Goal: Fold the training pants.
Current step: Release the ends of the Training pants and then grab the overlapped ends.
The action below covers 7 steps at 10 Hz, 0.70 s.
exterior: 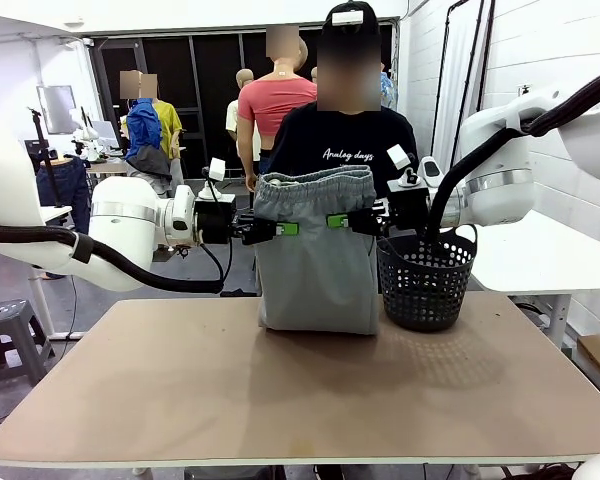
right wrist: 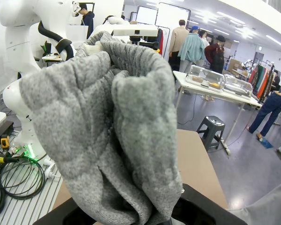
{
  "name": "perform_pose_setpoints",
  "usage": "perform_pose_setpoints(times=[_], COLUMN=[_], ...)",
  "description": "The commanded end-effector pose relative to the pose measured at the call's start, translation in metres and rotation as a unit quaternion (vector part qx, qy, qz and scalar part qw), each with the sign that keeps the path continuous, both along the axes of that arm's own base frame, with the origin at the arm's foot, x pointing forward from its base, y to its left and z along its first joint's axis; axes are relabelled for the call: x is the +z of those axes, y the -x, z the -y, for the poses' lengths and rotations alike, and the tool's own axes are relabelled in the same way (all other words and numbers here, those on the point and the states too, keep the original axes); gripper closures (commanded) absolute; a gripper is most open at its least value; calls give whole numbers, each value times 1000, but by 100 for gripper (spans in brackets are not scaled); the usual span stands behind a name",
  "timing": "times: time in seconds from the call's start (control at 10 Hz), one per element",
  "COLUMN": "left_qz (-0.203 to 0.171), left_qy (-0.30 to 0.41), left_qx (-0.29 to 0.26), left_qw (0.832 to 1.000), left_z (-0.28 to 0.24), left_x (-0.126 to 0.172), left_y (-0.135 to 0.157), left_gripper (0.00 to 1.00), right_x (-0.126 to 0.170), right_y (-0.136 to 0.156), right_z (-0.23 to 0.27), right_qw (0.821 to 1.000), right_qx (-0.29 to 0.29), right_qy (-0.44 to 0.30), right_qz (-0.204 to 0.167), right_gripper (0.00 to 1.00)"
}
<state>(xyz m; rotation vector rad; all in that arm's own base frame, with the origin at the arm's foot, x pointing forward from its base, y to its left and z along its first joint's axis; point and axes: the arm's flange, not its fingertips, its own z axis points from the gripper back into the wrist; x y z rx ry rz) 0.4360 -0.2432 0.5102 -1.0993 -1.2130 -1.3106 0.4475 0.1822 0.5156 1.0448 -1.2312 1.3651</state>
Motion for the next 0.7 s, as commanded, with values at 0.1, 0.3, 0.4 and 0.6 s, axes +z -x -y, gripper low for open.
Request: perform_pose_setpoints(times=[0.1, 0.3, 0.4, 0.6], left_qz=[4, 4, 4, 4], left_qy=[9, 9, 9, 9], left_qx=[5, 5, 5, 5], left_qw=[1000, 1000, 1000, 1000], left_z=[1, 1, 1, 1], left_x=[5, 5, 5, 5], left_y=[3, 3, 3, 3], left_gripper=[100, 100, 100, 100], right_x=[1, 1, 1, 1], right_y=[5, 5, 5, 5], right_z=[2, 2, 2, 2], right_qw=[1000, 1000, 1000, 1000], right_qx=[2, 2, 2, 2], right_qy=[-14, -14, -14, -14], right_qz=[0, 0, 0, 0], right_gripper=[100, 100, 100, 100])
